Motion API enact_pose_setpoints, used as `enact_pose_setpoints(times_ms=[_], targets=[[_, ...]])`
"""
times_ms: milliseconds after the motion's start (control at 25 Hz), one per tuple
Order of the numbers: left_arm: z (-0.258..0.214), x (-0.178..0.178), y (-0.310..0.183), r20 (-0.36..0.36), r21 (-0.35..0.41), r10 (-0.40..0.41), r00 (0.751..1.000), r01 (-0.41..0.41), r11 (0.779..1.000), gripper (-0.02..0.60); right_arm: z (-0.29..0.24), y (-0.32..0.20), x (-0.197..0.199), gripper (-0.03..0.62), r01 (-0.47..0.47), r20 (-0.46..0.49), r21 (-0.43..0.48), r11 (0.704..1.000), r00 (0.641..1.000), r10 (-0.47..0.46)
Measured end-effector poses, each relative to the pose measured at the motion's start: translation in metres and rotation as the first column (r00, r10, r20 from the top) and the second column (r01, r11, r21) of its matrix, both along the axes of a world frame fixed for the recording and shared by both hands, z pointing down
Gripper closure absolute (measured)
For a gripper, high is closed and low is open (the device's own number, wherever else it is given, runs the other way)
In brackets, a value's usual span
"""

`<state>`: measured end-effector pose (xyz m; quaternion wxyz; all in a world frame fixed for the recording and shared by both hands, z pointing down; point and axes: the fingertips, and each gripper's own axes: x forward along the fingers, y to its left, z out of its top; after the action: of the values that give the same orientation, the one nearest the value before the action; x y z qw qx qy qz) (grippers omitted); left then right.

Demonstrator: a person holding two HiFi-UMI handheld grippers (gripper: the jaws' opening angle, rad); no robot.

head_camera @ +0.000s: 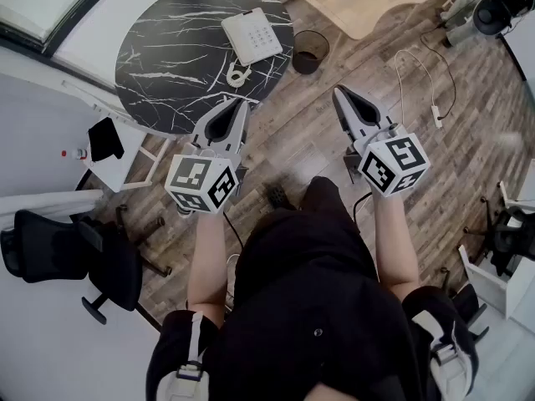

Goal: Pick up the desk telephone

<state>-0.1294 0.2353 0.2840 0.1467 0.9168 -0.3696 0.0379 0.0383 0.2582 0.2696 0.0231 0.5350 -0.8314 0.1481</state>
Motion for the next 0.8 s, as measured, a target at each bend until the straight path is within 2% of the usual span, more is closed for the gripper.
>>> enact_pose_setpoints(times_ms=[280, 480, 600, 800], targets=[[-0.001, 0.005, -0.002, -0.002, 0.007, 0.008, 1.0, -0.008, 1.0, 0.554, -0.004, 0.002, 0.001, 0.565, 0.0, -0.009, 0.017, 1.0, 1.0, 0.0], [0.001, 0.009, 0.007, 0.0, 0.004, 0.019, 1.0, -0.019, 1.0, 0.554, -0.012, 0.008, 0.006, 0.563, -0.033, -0.007, 0.071, 0.997, 0.999, 0.033], [0.005, 0.012, 0.009, 0.0, -0.006, 0.024, 1.0, -0.024, 1.0, 0.554, -0.01, 0.011, 0.007, 0.563, -0.024, 0.024, 0.061, 0.998, 0.999, 0.023], [0.016, 0.022, 0.005, 0.017, -0.031, 0.037, 0.999, -0.037, 0.999, 0.553, 0.007, 0.003, 0.013, 0.563, -0.004, 0.023, 0.019, 1.0, 1.0, 0.003]])
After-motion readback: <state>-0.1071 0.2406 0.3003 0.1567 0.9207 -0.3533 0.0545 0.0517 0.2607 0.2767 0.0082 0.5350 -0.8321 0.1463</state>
